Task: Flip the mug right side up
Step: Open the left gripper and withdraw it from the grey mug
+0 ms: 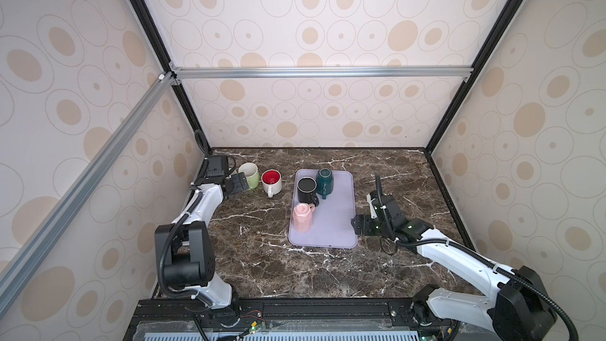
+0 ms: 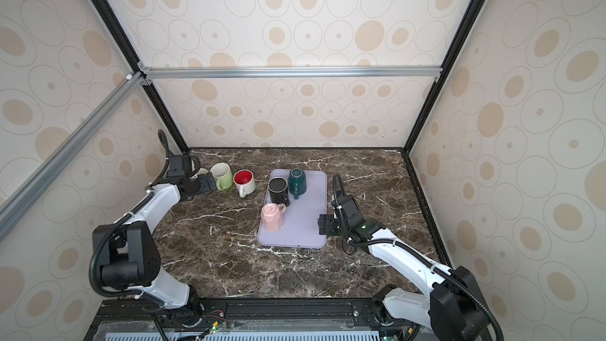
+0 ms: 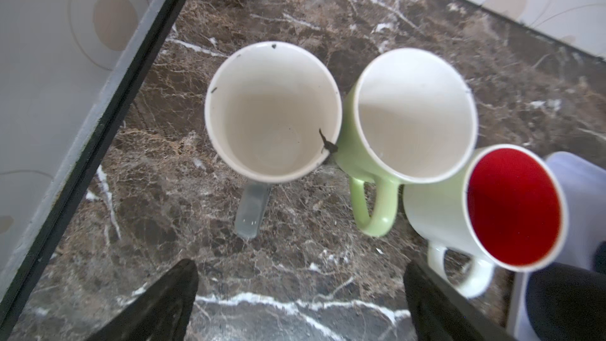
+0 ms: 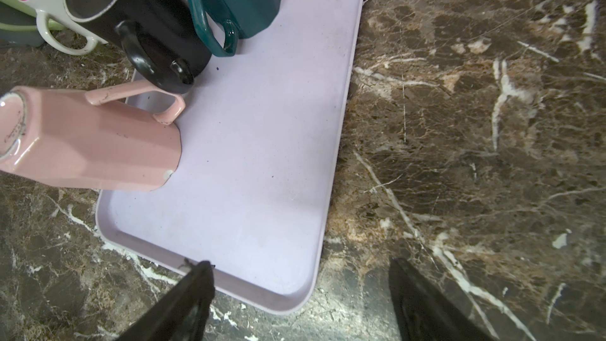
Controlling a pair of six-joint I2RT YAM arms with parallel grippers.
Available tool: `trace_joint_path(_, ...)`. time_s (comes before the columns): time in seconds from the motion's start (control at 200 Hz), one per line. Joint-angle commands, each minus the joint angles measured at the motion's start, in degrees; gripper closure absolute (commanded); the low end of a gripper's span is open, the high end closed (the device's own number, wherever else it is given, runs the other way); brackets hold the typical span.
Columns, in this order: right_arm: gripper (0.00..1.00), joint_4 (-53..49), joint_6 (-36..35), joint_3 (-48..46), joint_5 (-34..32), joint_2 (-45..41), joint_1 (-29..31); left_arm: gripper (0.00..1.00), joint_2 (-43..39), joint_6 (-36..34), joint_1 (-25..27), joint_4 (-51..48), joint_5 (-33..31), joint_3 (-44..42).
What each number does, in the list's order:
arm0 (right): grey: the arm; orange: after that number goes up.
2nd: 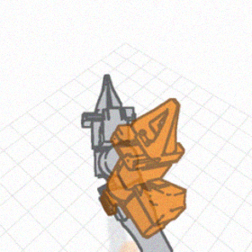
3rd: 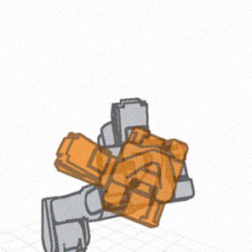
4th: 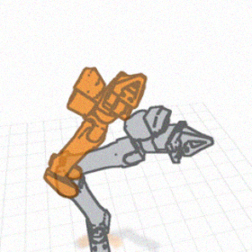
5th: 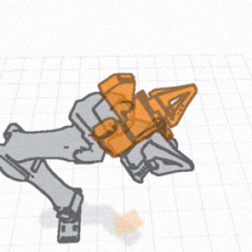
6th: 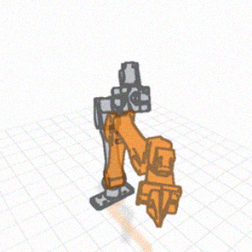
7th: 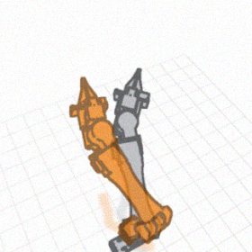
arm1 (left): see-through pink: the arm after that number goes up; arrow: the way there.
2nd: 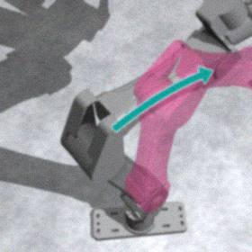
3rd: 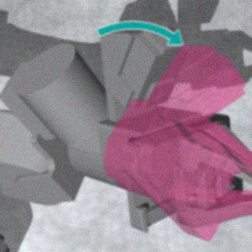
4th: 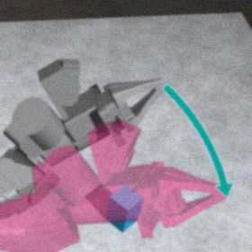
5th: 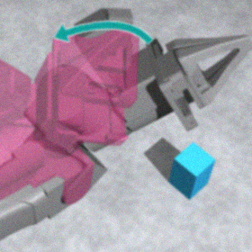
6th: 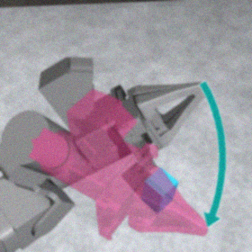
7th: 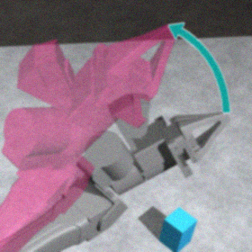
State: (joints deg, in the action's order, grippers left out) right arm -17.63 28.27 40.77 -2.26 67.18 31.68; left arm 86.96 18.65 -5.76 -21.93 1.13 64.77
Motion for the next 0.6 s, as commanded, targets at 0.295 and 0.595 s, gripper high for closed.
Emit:
trace_joint_path(0.295,0.06,-0.75,0.08,2.38,2.53,0.99,-0.43,0.02,-13.45,3.67,19.23,-5.07,-4.3,0.82)
trace_joint_path(0.595,0.06,-3.06,2.04,0.84,0.23,-1.88,-0.6,0.02,-2.83,4.89,36.85,-3.13,-6.74,12.78)
